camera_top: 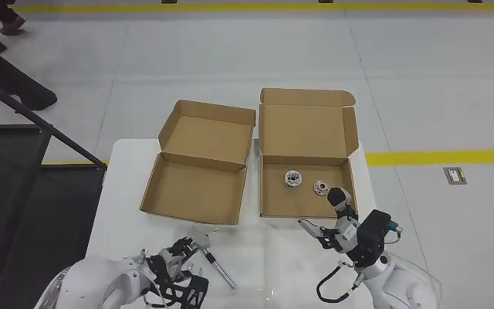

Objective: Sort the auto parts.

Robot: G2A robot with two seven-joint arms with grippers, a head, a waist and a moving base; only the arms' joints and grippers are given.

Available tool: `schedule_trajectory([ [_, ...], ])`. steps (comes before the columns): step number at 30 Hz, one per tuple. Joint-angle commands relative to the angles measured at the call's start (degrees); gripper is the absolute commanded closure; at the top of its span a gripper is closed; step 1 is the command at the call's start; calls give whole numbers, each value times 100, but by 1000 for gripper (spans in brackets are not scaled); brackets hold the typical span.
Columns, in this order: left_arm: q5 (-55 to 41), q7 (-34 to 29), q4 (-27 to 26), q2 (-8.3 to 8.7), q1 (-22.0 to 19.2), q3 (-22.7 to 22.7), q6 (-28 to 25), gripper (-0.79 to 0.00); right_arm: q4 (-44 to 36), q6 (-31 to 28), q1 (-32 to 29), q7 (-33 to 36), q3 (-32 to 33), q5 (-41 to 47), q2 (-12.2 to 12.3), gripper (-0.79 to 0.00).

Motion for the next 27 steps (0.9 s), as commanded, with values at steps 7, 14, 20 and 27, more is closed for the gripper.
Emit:
schedule_trajectory([
  [7,1276,704,436,578,-1042,1580,0,-785,0,-1,0,-1,0,0,0,-785],
  [14,1129,703,624,673,-1373,1832,0,-785,0,-1,0,-1,0,0,0,-785],
  [20,627,741,799,635,-1337,1787,232,-785,0,-1,0,-1,0,0,0,-785],
  [27,137,482,1622,483,-1988,2480,0,-785,0,-1,0,-1,0,0,0,-785],
])
